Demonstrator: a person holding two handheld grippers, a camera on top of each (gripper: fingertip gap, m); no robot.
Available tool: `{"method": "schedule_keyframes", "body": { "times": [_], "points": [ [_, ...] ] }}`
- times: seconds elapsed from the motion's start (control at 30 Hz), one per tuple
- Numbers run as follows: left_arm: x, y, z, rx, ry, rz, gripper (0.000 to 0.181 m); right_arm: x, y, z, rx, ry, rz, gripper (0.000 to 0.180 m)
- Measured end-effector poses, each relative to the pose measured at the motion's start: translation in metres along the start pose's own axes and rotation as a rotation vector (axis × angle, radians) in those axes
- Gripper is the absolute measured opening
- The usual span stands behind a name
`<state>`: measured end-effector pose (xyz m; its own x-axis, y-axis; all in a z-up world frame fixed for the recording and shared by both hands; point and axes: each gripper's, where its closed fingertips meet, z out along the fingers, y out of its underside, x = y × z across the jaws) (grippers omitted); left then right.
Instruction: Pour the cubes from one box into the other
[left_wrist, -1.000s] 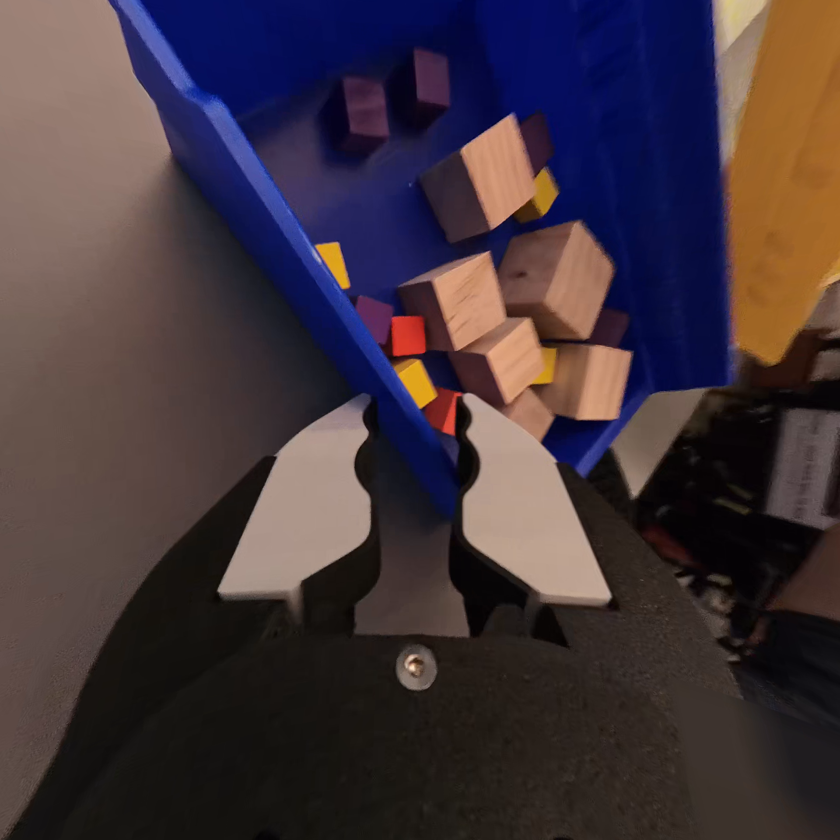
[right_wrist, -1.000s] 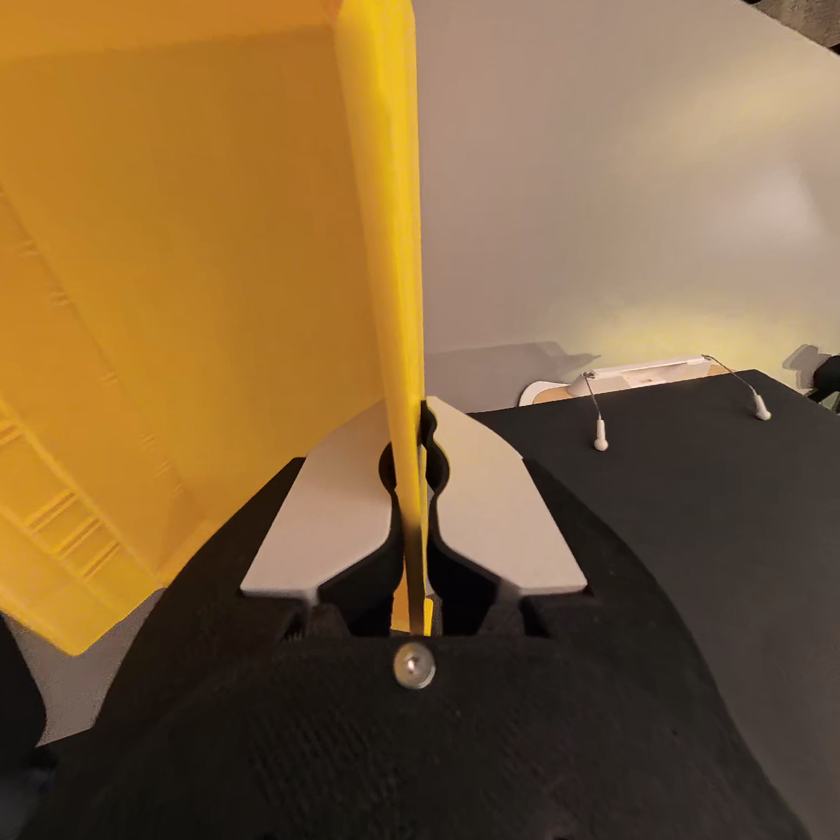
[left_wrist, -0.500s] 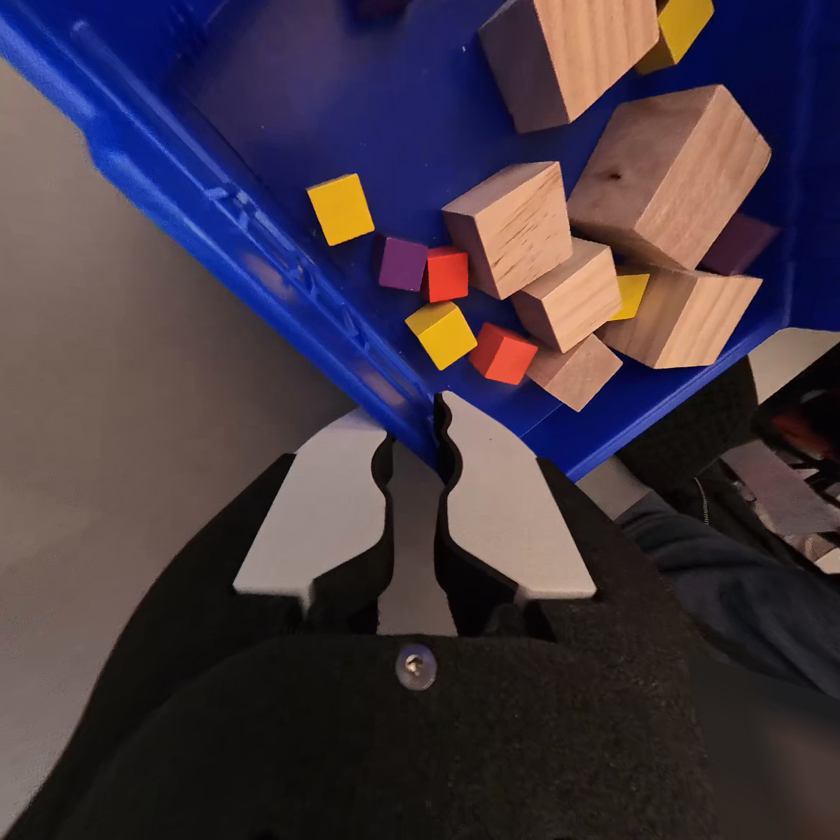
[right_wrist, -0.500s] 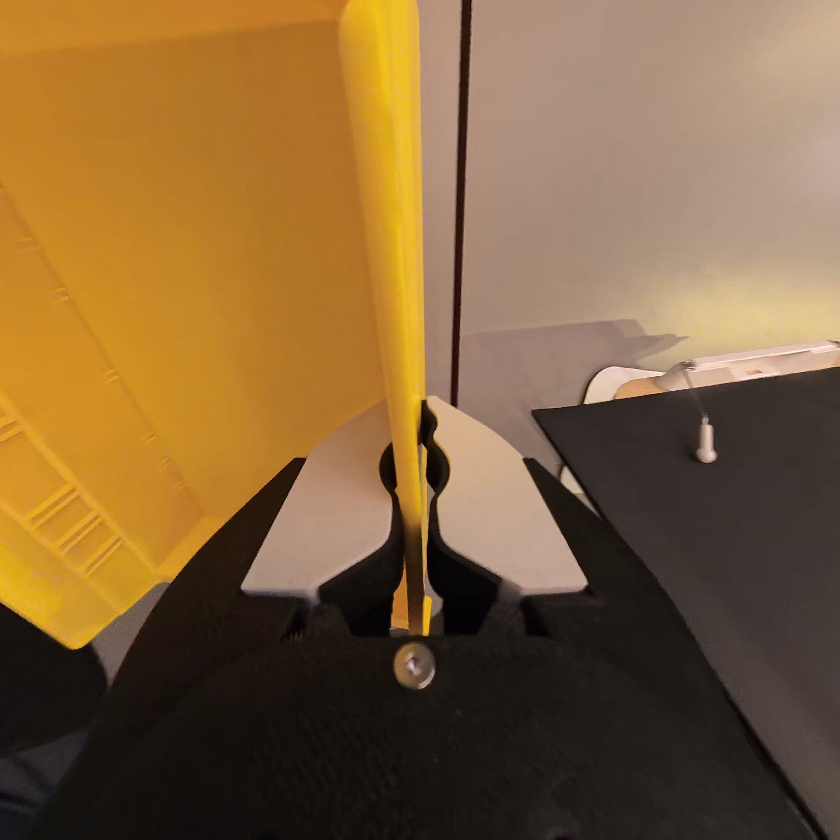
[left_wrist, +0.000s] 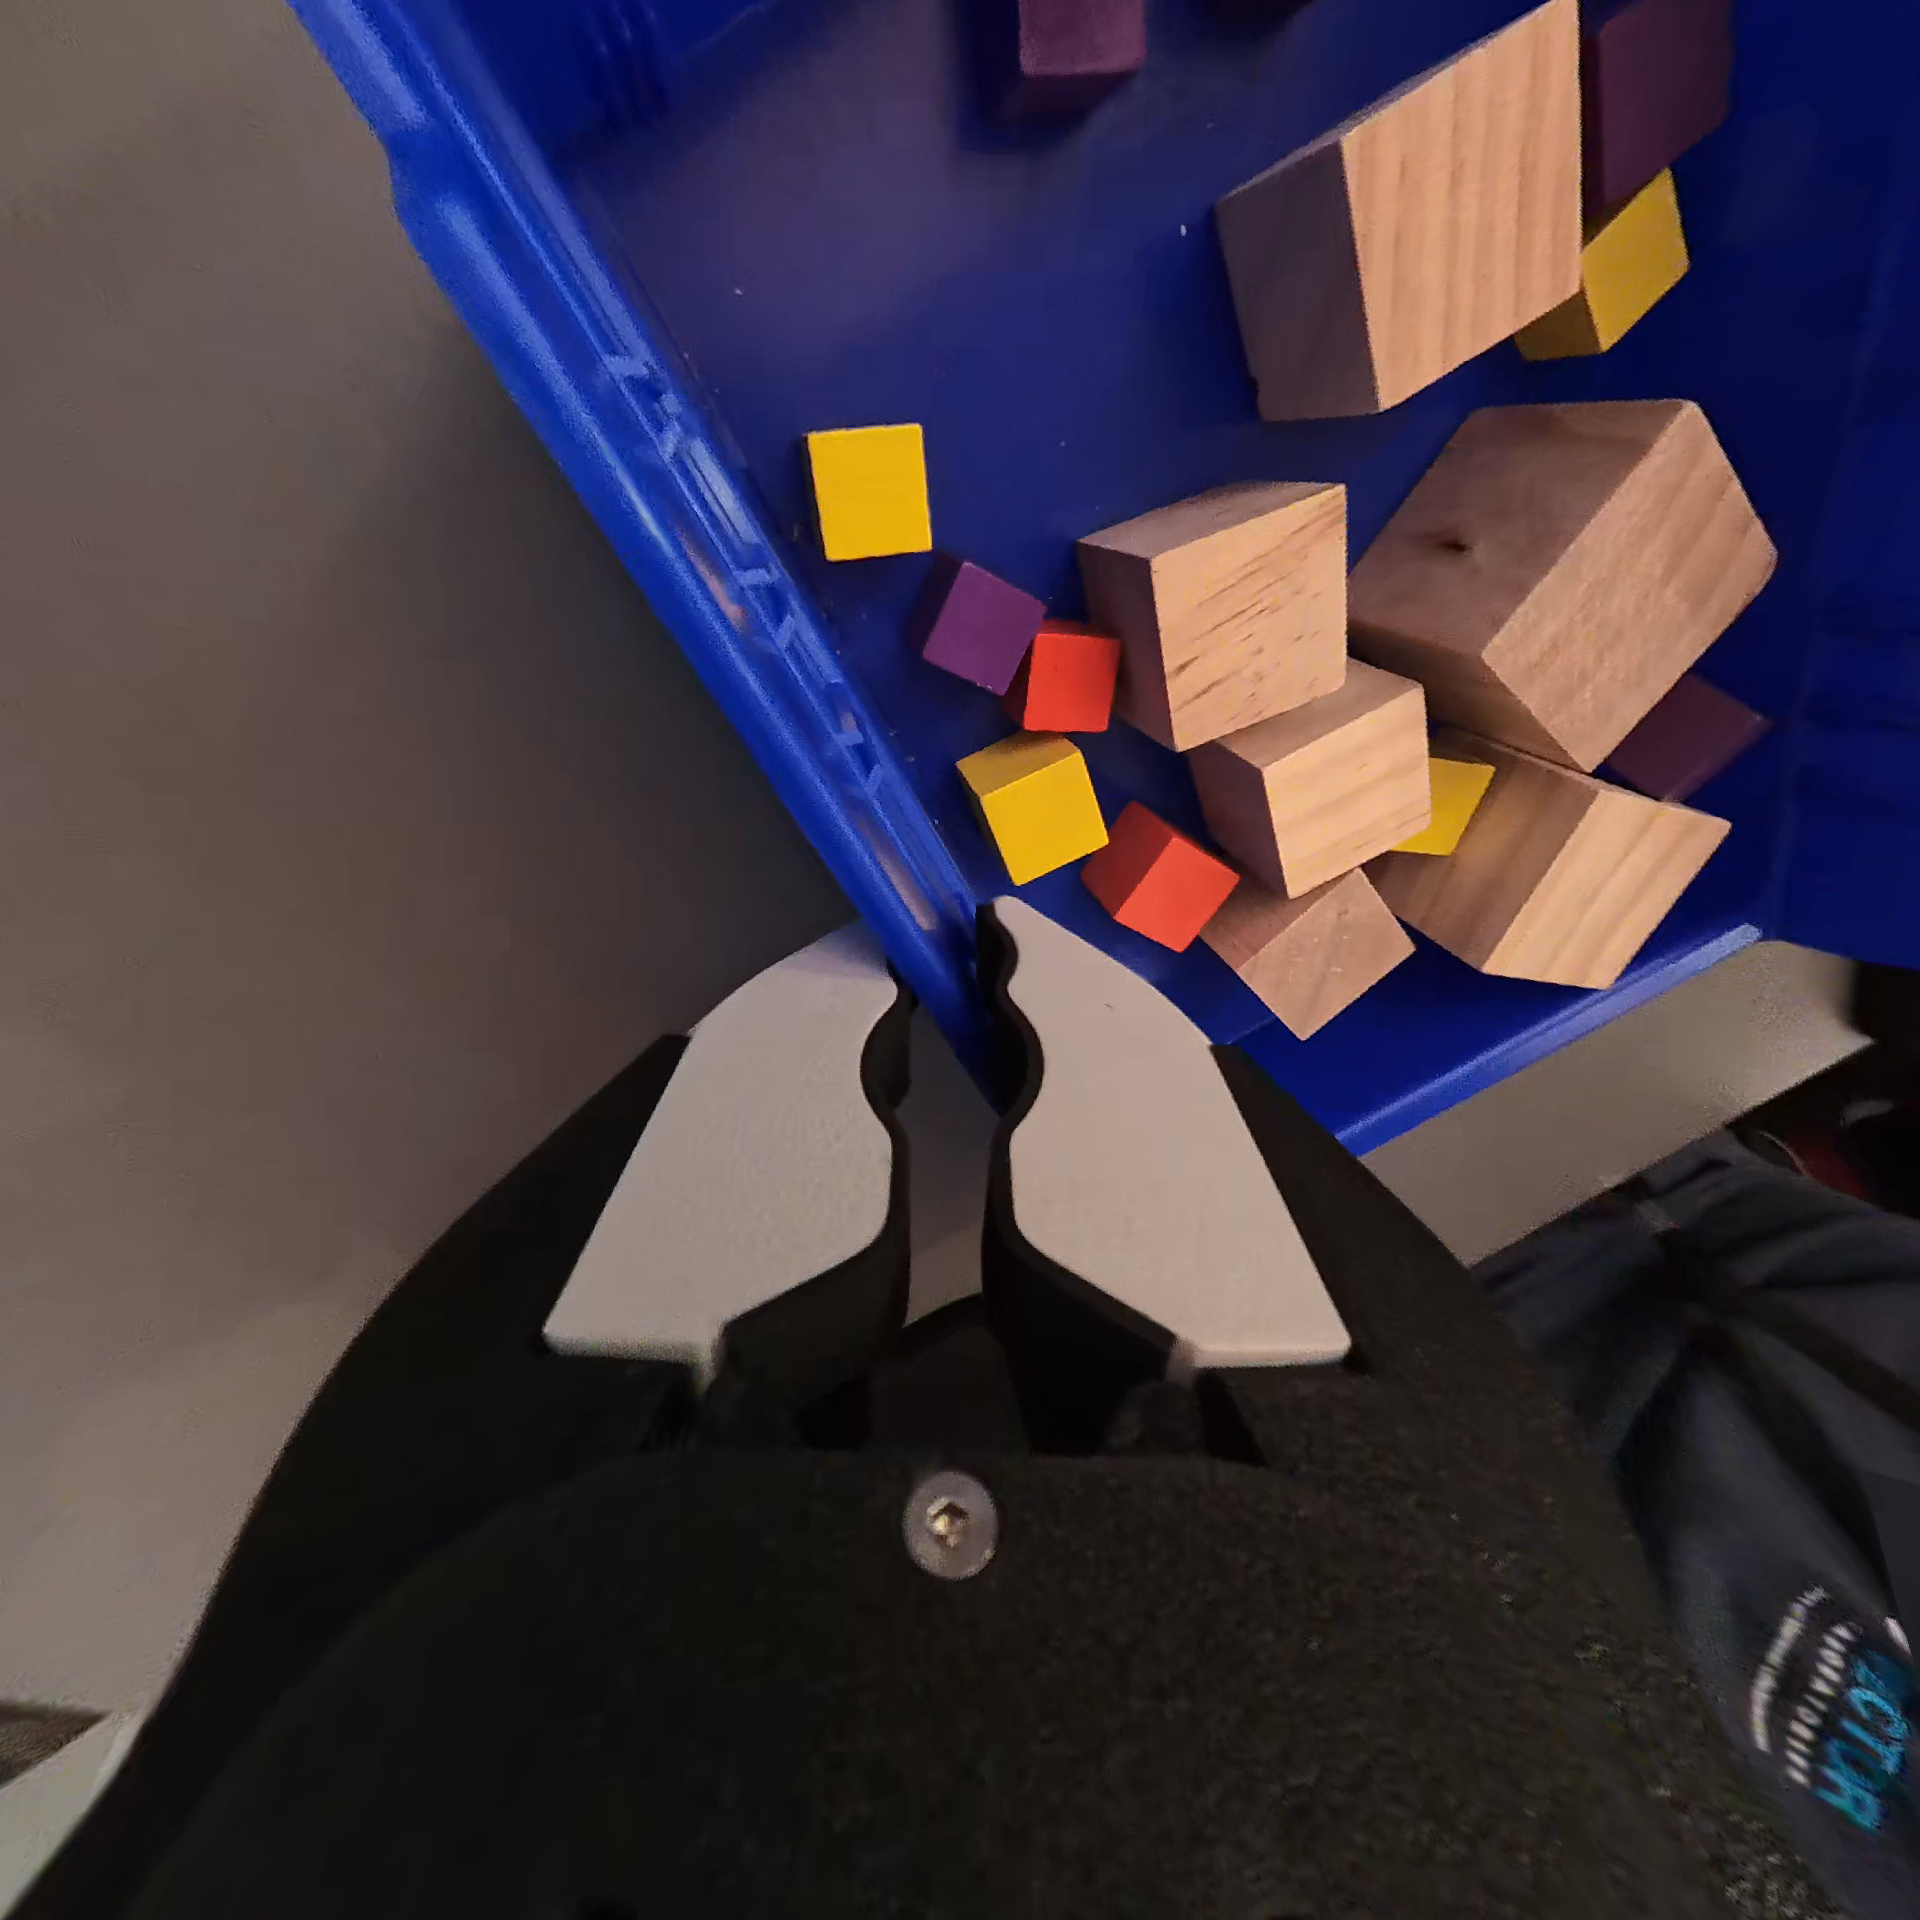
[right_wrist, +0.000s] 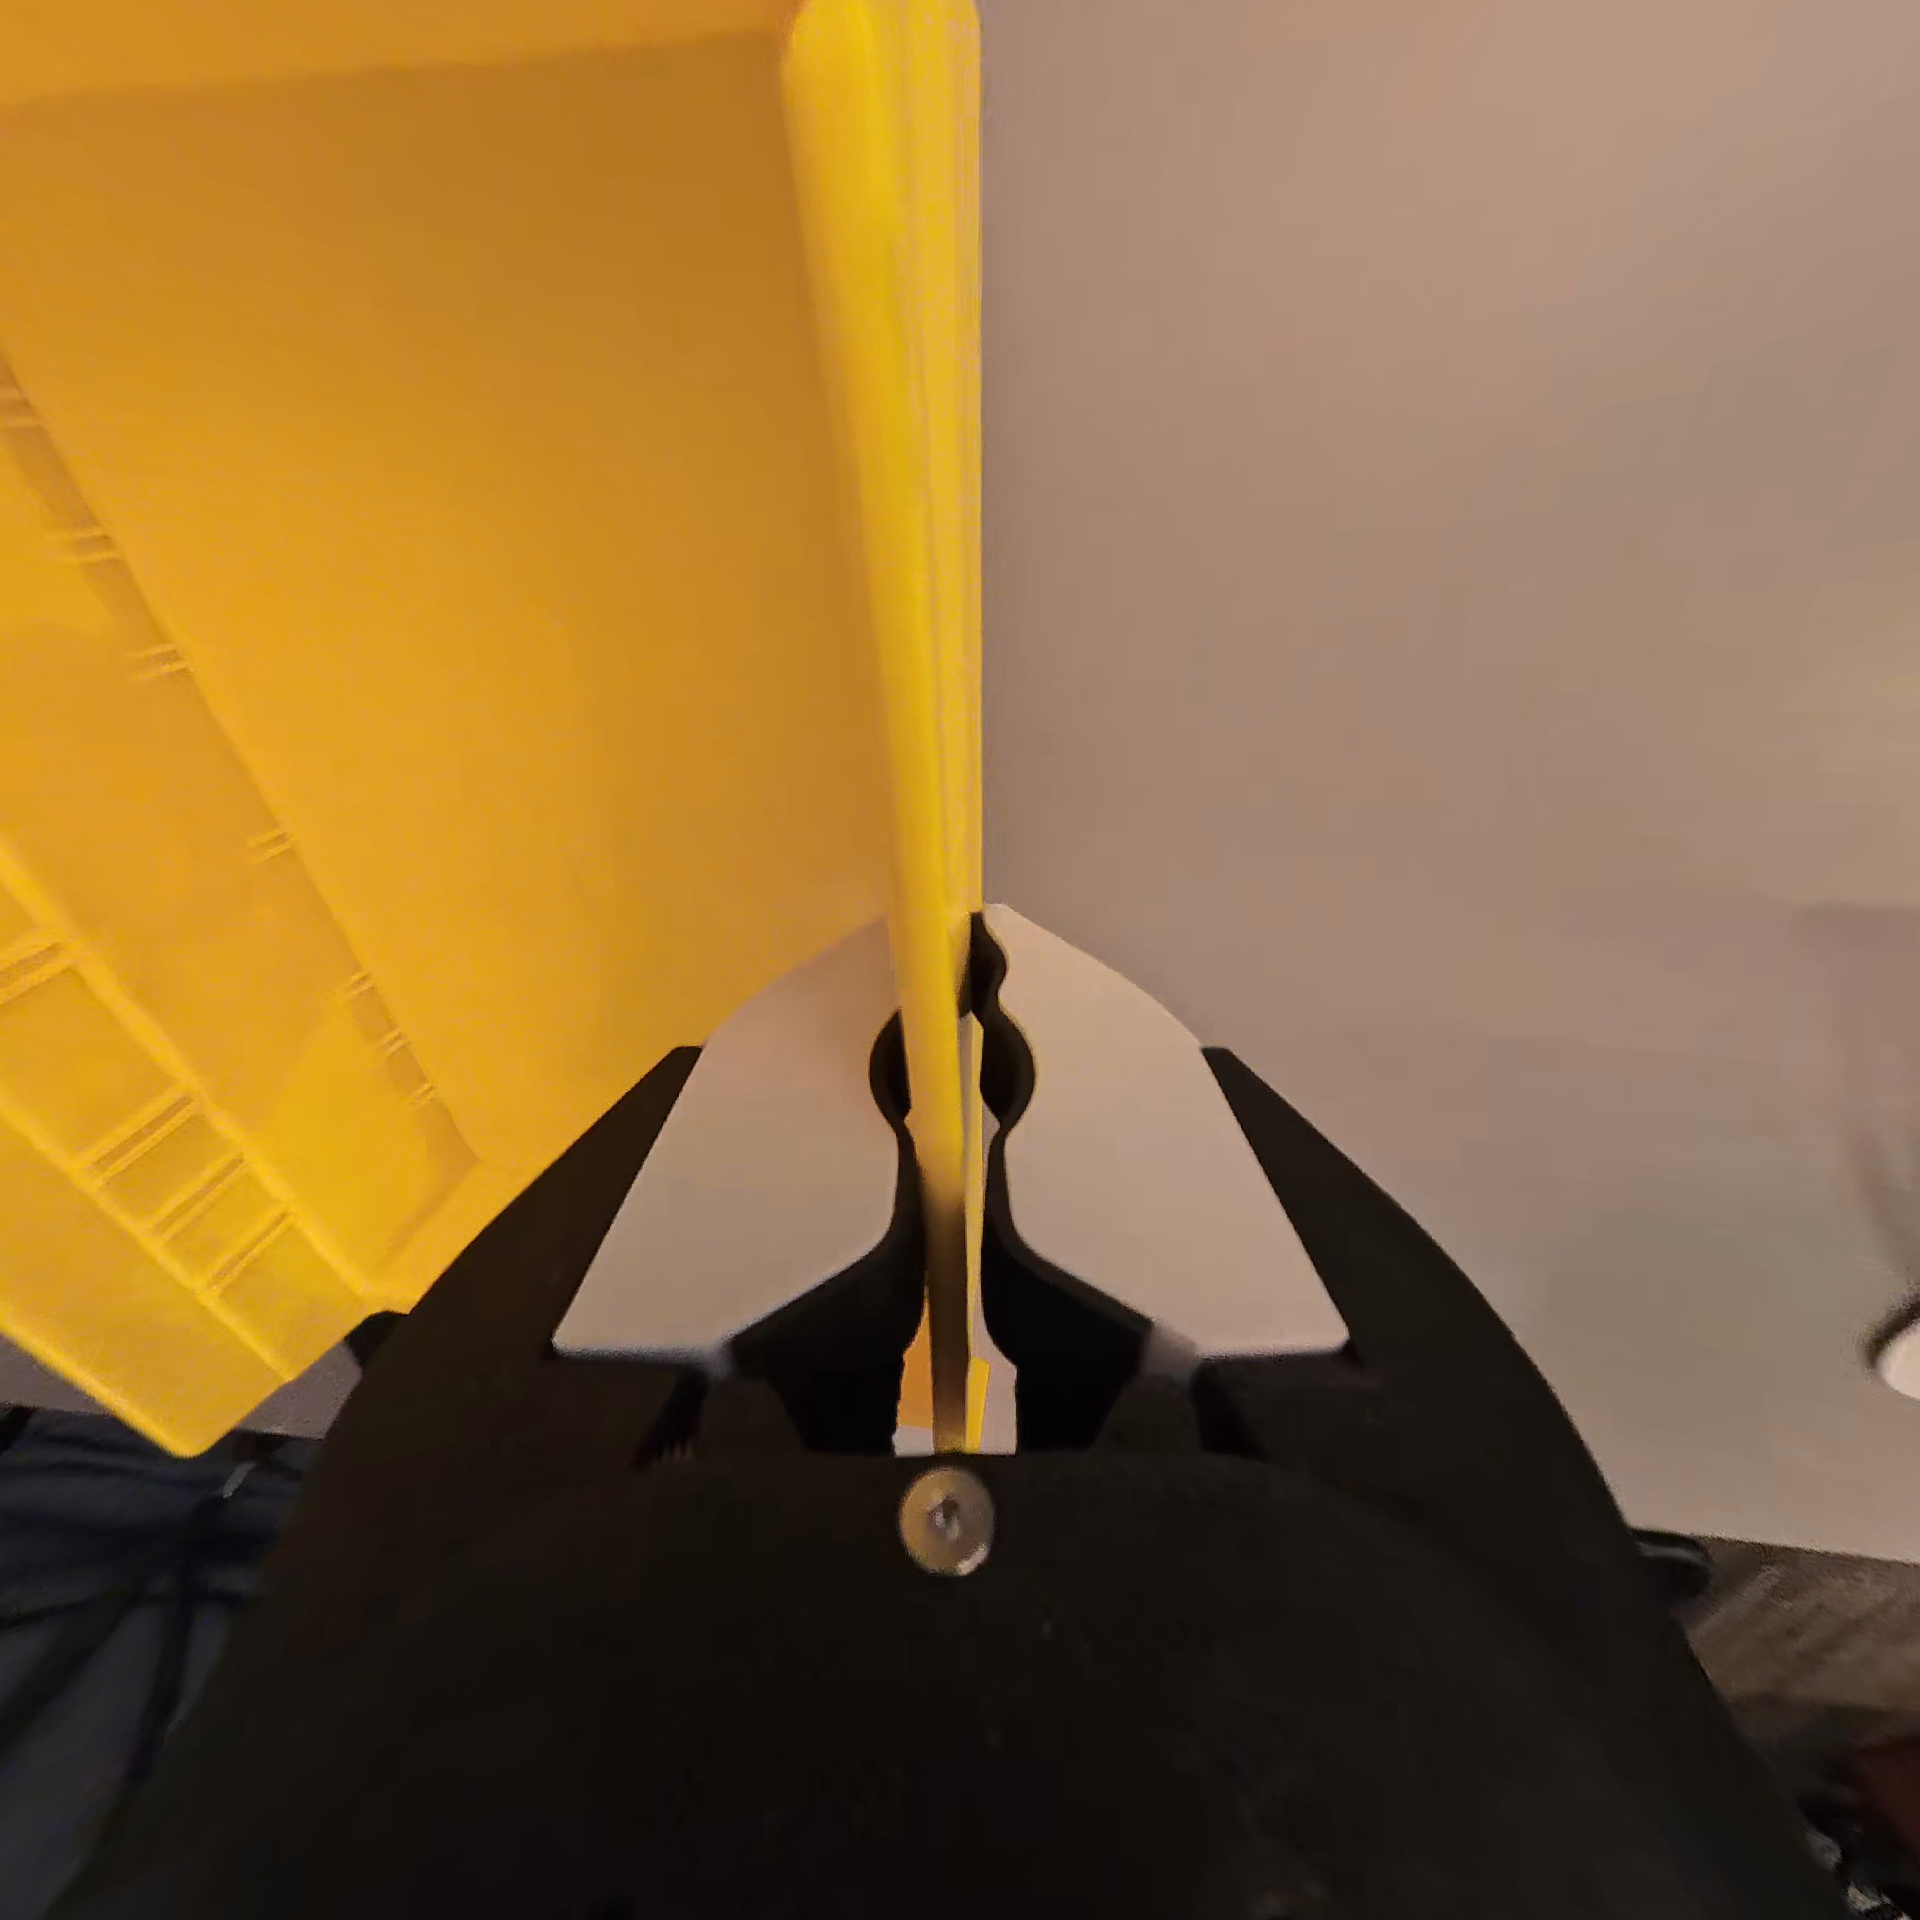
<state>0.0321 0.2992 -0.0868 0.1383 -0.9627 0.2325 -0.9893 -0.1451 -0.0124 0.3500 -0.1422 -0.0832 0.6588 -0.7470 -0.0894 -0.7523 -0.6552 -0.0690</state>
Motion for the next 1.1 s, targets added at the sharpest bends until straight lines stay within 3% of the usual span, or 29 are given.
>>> {"method": "schedule_keyframes", "body": {
  "times": [0.33, 0.6, 0.73, 0.83, 0.9, 1.0, 1.1],
  "points": [
    [-0.090, 0.075, -0.024, 0.035, -0.018, -0.111, 0.009, -0.067, -0.005, 0.048, -0.096, -0.129, 0.024, 0.006],
    [-0.115, 0.092, -0.032, 0.083, 0.006, -0.116, 0.009, -0.072, -0.009, 0.046, -0.090, -0.126, 0.037, 0.010],
    [-0.116, 0.093, -0.033, 0.102, 0.012, -0.113, 0.009, -0.070, -0.021, 0.008, 0.048, -0.134, 0.051, 0.022],
    [-0.118, 0.095, -0.034, 0.100, -0.011, -0.104, 0.009, -0.076, -0.034, -0.056, 0.292, -0.045, 0.031, 0.023],
    [-0.119, 0.096, -0.034, 0.096, -0.027, -0.098, 0.009, -0.115, -0.049, -0.106, 0.537, -0.063, -0.103, 0.022],
    [-0.121, 0.097, -0.035, 0.092, -0.046, -0.089, 0.009, -0.217, -0.051, -0.154, 0.848, -0.251, -0.441, 0.026],
    [-0.124, 0.102, -0.036, 0.089, -0.069, -0.081, 0.009, -0.292, -0.043, -0.145, 0.814, -0.365, -0.588, 0.036]
  ]
}}
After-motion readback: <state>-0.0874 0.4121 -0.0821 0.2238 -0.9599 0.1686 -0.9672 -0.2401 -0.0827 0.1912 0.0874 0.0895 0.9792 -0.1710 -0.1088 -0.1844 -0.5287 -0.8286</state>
